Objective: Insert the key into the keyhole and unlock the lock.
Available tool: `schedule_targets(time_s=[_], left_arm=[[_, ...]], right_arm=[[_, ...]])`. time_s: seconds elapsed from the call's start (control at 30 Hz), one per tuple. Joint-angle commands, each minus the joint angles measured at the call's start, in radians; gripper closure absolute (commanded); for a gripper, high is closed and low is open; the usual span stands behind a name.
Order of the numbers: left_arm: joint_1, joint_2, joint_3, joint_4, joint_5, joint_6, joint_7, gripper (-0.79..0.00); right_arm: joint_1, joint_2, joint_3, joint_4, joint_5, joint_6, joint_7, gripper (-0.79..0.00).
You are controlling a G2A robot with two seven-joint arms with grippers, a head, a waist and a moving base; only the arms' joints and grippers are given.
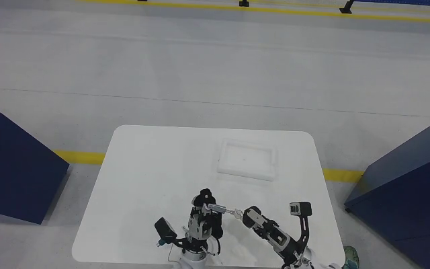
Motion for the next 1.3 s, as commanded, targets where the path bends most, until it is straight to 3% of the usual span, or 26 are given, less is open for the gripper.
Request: schedule_targets(time_s=[0.0,0.63,1.27], left_arm=[[0.001,0.0,-0.001,-0.001,-0.002,-0.001,-0.001,0.0],[0.002,-0.001,-0.005,-0.002,0.005,0.001,-0.004,0.0],[0.001,-0.002,-0.006,0.001,0.016,0.008,-0.001,0.0]], right_arm=[[0.001,0.0,-0.001,0.001,-0.003,0.002,0.001,-0.142],[0.006,-0.001,-0.01,0.001,-0.023,0.004,0.005,-0.034],[0.012,-0.004,-0.023,0.0,-0.036,0.009,-0.002,0.0]])
